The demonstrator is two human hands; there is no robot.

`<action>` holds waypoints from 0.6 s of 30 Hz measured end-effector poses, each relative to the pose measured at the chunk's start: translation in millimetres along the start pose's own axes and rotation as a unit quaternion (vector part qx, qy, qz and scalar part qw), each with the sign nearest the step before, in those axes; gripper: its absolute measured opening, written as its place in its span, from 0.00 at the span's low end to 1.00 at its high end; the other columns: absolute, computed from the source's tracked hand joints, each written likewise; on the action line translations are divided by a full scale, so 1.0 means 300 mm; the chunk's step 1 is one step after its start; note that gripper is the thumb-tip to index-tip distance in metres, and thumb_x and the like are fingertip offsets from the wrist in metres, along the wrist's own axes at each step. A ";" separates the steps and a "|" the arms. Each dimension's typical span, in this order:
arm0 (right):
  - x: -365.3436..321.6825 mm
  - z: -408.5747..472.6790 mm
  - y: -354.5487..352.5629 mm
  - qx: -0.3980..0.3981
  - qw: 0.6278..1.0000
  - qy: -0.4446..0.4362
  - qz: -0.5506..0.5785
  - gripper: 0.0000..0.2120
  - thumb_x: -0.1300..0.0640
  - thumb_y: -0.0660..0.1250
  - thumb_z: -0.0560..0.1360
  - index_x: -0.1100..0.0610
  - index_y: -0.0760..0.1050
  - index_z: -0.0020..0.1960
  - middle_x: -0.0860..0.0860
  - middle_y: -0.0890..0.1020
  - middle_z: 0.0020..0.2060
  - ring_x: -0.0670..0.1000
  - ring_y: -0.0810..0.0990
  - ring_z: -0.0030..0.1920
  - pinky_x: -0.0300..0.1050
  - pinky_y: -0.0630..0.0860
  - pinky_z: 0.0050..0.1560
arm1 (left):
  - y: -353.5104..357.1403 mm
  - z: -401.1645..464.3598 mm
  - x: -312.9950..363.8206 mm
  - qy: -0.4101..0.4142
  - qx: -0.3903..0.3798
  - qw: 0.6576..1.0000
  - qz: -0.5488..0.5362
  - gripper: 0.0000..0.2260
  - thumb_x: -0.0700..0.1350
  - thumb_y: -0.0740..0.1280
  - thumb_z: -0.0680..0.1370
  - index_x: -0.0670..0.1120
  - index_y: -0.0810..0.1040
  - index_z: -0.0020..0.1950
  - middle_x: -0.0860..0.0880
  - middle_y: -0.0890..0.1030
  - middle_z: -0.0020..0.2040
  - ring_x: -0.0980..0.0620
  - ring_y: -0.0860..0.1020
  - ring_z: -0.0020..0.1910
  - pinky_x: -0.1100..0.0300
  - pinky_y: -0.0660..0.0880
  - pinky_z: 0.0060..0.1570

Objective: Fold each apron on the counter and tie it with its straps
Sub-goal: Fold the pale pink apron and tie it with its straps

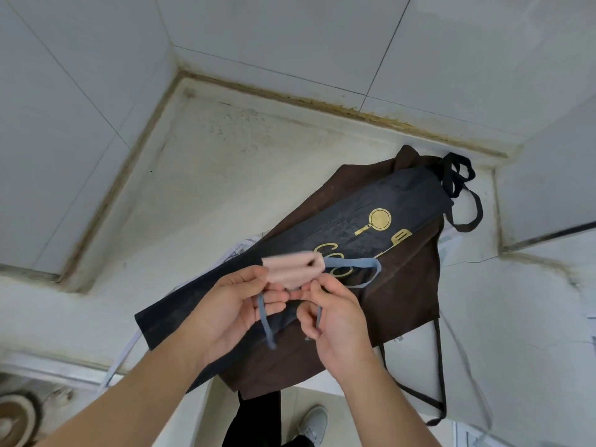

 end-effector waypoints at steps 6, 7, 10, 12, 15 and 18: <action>-0.069 -0.028 0.021 0.053 0.971 -0.082 -0.220 0.12 0.61 0.60 0.85 0.62 0.77 0.46 0.57 0.80 0.34 0.43 0.72 0.26 0.36 0.69 0.30 | 0.083 -0.019 0.019 0.034 0.101 0.955 0.276 0.14 0.44 0.60 0.87 0.36 0.79 0.49 0.44 0.80 0.35 0.48 0.76 0.30 0.56 0.75 0.33; -0.084 -0.033 0.021 0.056 0.957 -0.096 -0.267 0.12 0.60 0.61 0.84 0.60 0.77 0.45 0.55 0.81 0.34 0.43 0.75 0.29 0.38 0.71 0.35 | 0.085 -0.021 0.030 0.032 0.115 0.941 0.317 0.15 0.45 0.61 0.87 0.38 0.79 0.47 0.45 0.79 0.34 0.50 0.74 0.28 0.58 0.73 0.30; -0.104 -0.039 0.023 0.057 0.918 -0.099 -0.380 0.12 0.59 0.63 0.80 0.59 0.77 0.39 0.52 0.77 0.32 0.47 0.74 0.35 0.46 0.71 0.38 | 0.074 -0.023 0.044 0.009 0.136 0.908 0.397 0.14 0.48 0.64 0.85 0.43 0.79 0.42 0.47 0.75 0.31 0.56 0.71 0.25 0.63 0.68 0.28; -0.105 -0.041 0.026 0.052 0.909 -0.096 -0.402 0.10 0.60 0.63 0.78 0.63 0.72 0.39 0.52 0.71 0.31 0.48 0.68 0.34 0.48 0.65 0.36 | 0.072 -0.025 0.043 -0.006 0.140 0.905 0.401 0.14 0.48 0.65 0.84 0.44 0.78 0.40 0.50 0.73 0.29 0.57 0.70 0.22 0.65 0.66 0.27; -0.109 -0.035 0.037 0.034 0.914 -0.036 -0.403 0.11 0.61 0.64 0.74 0.63 0.70 0.34 0.53 0.68 0.29 0.49 0.65 0.30 0.48 0.61 0.34 | 0.062 -0.027 0.049 -0.059 0.164 0.916 0.362 0.15 0.48 0.67 0.82 0.44 0.75 0.37 0.51 0.70 0.26 0.58 0.67 0.19 0.63 0.64 0.25; -0.084 -0.015 0.033 0.007 0.925 0.111 -0.362 0.11 0.64 0.64 0.72 0.57 0.72 0.31 0.51 0.65 0.23 0.49 0.59 0.23 0.42 0.55 0.27 | 0.046 -0.019 0.054 -0.141 0.159 0.921 0.325 0.15 0.46 0.66 0.80 0.45 0.74 0.33 0.48 0.69 0.26 0.52 0.63 0.20 0.63 0.61 0.24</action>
Point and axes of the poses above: each hand's wrist, its own z-axis towards the middle knuckle, its own y-axis out of the palm, x = y × z, the point moved 4 cm from there along z, towards the middle knuckle
